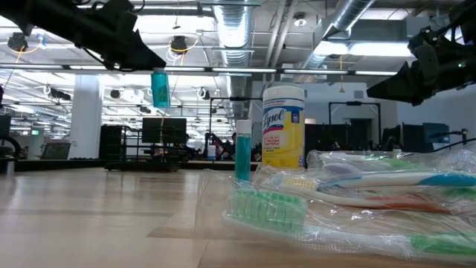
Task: Pick & Place toothbrushing station
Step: Put the left blue mouthwash into the mesh organizer
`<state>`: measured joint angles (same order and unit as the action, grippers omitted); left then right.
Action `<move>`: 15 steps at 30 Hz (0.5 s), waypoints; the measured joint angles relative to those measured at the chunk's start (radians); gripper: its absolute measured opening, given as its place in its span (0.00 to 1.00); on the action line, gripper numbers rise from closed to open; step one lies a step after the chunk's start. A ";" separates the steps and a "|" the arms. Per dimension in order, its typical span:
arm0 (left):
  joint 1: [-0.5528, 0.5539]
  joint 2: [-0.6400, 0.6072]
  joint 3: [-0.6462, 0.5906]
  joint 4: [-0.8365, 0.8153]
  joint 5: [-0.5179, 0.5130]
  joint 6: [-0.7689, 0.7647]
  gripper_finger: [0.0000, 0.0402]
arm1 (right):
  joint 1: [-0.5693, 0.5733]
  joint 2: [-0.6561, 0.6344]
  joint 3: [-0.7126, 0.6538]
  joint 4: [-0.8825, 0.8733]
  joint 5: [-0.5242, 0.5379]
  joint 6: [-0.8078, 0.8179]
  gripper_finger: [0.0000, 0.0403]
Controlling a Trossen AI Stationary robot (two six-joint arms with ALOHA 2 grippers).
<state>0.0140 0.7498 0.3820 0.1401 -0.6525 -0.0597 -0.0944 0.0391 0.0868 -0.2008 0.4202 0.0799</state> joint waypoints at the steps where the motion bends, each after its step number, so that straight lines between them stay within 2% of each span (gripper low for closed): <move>1: 0.016 0.000 0.000 -0.003 0.000 0.001 0.21 | 0.000 0.000 0.000 0.000 0.000 0.000 0.16; 15: 0.205 -0.002 0.000 -0.059 0.001 0.028 0.21 | 0.000 0.000 0.000 0.000 0.000 0.000 0.16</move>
<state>0.2194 0.7475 0.3824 0.0808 -0.6510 -0.0319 -0.0940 0.0391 0.0868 -0.2006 0.4202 0.0799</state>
